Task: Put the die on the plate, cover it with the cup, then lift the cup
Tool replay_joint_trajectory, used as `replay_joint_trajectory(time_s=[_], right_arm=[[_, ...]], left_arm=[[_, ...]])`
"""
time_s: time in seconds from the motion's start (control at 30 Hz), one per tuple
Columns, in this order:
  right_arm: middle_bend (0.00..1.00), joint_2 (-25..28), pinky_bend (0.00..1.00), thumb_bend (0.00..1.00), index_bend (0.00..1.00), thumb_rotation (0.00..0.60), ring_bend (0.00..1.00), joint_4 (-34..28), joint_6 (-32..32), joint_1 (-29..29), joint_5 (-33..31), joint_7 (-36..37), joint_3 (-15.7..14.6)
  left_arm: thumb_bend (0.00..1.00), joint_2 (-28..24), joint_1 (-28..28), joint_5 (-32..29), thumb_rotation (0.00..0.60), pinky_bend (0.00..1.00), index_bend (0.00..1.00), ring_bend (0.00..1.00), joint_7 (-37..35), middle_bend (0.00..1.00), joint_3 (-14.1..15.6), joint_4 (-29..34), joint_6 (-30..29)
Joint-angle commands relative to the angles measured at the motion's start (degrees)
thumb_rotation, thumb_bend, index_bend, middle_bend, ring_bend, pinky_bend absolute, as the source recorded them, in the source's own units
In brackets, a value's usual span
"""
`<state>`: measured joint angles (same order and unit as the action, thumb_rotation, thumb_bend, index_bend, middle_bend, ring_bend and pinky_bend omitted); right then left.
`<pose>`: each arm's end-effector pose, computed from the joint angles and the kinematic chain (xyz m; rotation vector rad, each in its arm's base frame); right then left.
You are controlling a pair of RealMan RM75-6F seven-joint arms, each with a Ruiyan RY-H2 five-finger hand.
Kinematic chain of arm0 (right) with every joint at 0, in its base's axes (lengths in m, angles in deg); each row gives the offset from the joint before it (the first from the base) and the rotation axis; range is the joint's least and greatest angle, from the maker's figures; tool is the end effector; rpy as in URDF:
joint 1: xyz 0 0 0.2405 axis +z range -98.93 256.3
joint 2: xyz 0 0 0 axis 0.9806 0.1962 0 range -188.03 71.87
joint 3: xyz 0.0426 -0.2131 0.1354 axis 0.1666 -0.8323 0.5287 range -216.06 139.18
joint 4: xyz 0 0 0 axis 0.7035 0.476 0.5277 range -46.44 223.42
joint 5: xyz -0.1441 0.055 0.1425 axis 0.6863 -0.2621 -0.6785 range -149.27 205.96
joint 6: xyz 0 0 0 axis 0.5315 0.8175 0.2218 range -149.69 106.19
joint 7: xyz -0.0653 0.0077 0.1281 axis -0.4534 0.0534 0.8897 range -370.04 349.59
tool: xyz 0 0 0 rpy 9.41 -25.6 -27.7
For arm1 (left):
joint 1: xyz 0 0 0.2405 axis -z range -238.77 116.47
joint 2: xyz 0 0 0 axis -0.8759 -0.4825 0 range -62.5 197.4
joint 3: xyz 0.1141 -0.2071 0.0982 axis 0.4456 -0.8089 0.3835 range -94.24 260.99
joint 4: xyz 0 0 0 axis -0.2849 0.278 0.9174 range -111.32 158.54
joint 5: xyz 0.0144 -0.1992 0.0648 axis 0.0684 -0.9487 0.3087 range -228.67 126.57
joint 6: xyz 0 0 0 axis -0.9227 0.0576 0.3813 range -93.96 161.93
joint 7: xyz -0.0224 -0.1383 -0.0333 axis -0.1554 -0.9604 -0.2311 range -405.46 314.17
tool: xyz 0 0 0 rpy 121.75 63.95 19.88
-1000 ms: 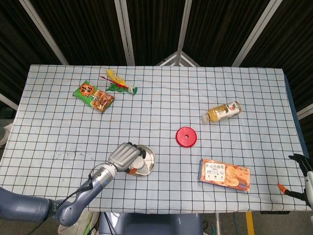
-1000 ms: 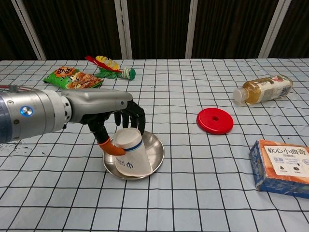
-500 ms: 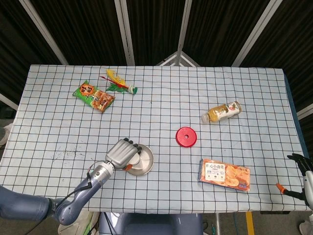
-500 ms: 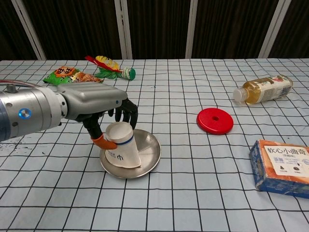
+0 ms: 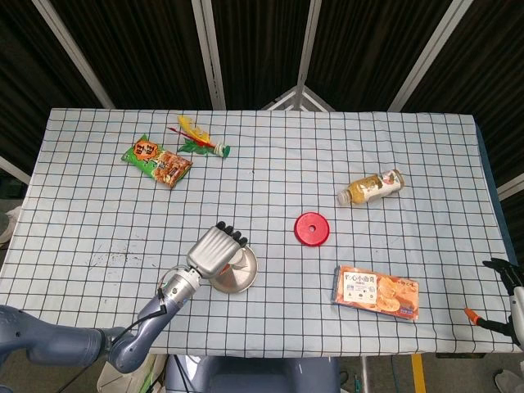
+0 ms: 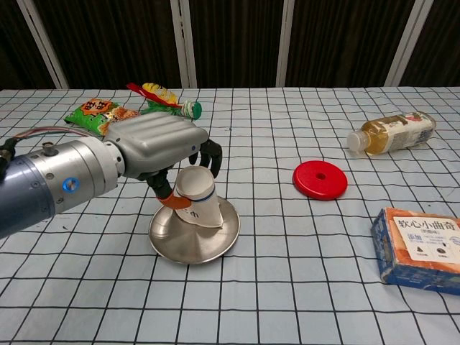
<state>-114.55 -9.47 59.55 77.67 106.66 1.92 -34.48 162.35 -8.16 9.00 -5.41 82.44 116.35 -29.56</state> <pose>-0.3366 -0.1493 0.1938 1.1467 -1.1654 0.8815 -0.0773 0.2956 -0.0598 -2.1286 -0.5916 -0.8728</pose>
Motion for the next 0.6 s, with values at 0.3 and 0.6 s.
replay_joint_trajectory(time_s=[0.3, 0.6], right_arm=[[0.19, 0.0, 0.00, 0.10, 0.24, 0.600, 0.15, -0.1, 0.0, 0.0, 0.2, -0.2, -0.1], [0.19, -0.1, 0.00, 0.10, 0.24, 0.600, 0.15, -0.3, -0.1, 0.1, 0.1, -0.6, -0.1]], left_arm=[[0.51, -4.9, -2.3, -5.1, 0.600, 0.31, 0.51, 0.34, -11.5, 0.46, -2.6, 8.4, 6.3], [0.51, -10.8, -3.0, -5.8, 0.600, 0.30, 0.51, 0.34, -14.7, 0.46, -3.3, 10.6, 8.5]])
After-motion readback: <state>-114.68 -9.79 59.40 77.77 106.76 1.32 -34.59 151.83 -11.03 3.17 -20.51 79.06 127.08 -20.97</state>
